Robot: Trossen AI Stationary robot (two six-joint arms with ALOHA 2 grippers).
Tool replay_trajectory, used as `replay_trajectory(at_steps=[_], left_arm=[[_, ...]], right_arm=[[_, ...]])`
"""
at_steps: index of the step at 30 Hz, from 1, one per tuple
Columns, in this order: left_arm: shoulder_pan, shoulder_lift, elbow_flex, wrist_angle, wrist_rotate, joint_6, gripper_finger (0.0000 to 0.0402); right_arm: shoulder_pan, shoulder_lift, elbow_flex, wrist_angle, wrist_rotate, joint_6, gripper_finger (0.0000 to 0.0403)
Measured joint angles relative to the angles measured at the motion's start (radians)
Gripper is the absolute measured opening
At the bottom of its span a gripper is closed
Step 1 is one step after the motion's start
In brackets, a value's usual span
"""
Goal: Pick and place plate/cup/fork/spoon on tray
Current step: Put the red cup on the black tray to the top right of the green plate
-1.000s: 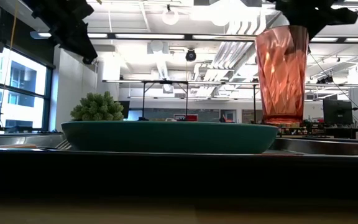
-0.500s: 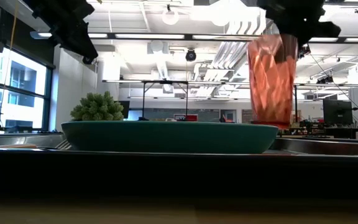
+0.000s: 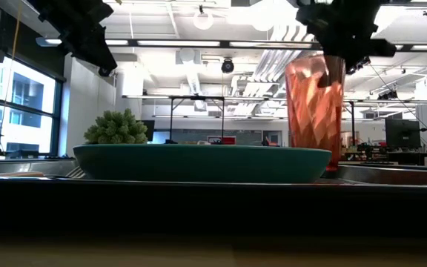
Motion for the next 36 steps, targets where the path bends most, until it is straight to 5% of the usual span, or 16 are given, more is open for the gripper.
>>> replay_trajectory(at_steps=[18,36], left_arm=[[0.000,0.000,0.000,0.000,0.000,0.001,0.0067],[0.000,0.000,0.000,0.000,0.000,0.003,0.0067]], right_arm=[[0.001,0.000,-0.033,0.020,0.010,0.013,0.0001],[0.001,0.000,-0.027,0.037,0.008,0.037,0.0062]])
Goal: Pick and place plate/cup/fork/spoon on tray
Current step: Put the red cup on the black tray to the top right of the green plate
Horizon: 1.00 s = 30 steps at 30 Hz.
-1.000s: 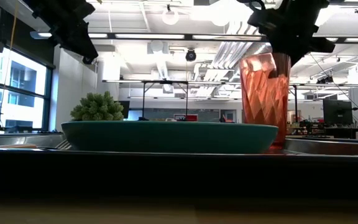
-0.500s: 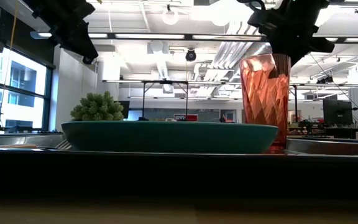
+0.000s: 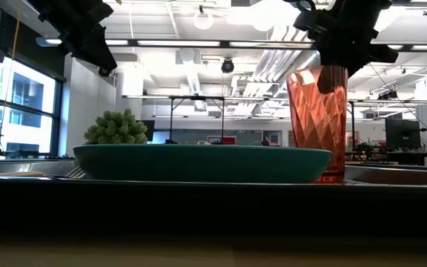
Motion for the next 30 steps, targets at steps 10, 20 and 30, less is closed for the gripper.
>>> replay_trajectory(at_steps=[10,20,30], left_arm=[[0.000,0.000,0.000,0.000,0.000,0.000,0.0067],[0.000,0.000,0.000,0.000,0.000,-0.001,0.0067],[0.000,0.000,0.000,0.000,0.000,-0.001,0.0067]], right_arm=[[0.000,-0.001,0.055,-0.033,0.005,0.000,0.0062],[-0.001,-0.001,0.055,-0.040,0.006,0.006,0.0062],[-0.001,-0.003,0.055,-0.065,0.007,0.008,0.0063]])
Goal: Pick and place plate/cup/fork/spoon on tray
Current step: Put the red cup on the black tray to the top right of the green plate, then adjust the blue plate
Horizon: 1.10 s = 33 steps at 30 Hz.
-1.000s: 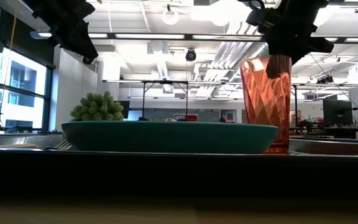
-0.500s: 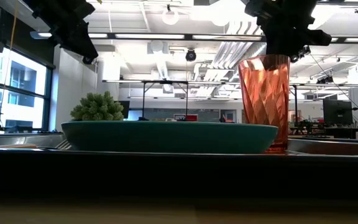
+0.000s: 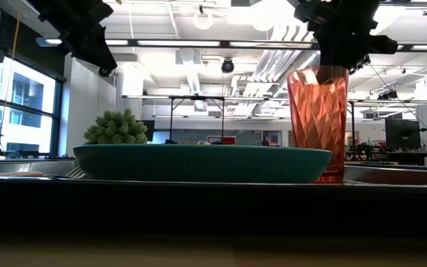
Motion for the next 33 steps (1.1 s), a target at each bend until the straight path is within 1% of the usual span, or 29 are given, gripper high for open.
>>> replay_trajectory(at_steps=[15,19,22,25,29,33], left_arm=[[0.000,0.000,0.000,0.000,0.000,0.000,0.0067],[0.000,0.000,0.000,0.000,0.001,-0.002,0.0067],[0.000,0.000,0.000,0.003,0.033,-0.011,0.0067],[0.000,0.000,0.000,0.003,0.093,-0.087,0.0067],[-0.007,0.001,0.000,0.003,0.188,-0.247,0.0065],[-0.045,0.017,0.000,0.005,0.245,-0.364,0.0065]], right_arm=[[0.000,-0.031,0.005,-0.009,0.014,0.019,0.0063],[0.000,-0.041,0.033,-0.037,0.043,0.026,0.0063],[0.000,-0.041,0.062,-0.058,0.054,0.021,0.0063],[0.000,-0.041,0.088,-0.065,0.070,0.020,0.0063],[0.000,-0.041,0.130,-0.062,0.107,0.019,0.0063],[0.000,-0.041,0.165,-0.059,0.153,0.019,0.0063]])
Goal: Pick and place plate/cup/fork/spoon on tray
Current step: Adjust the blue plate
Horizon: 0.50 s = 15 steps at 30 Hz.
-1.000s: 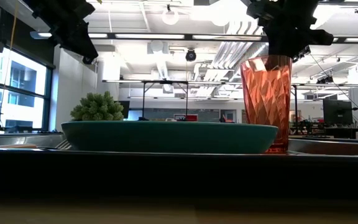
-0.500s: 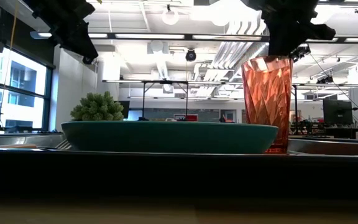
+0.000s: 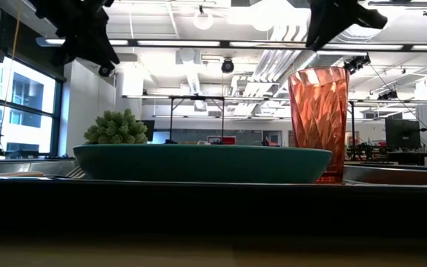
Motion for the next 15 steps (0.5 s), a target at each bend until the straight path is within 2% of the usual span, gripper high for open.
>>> replay_trajectory(at_steps=[5,15], left_arm=[[-0.076,0.051,0.000,0.026,0.022,-0.056,0.0065],[-0.209,0.197,0.000,0.119,0.078,-0.073,0.0064]], right_arm=[[0.000,0.000,0.010,0.001,-0.002,0.000,0.0063],[0.000,0.000,0.010,0.001,0.024,0.000,0.0063]])
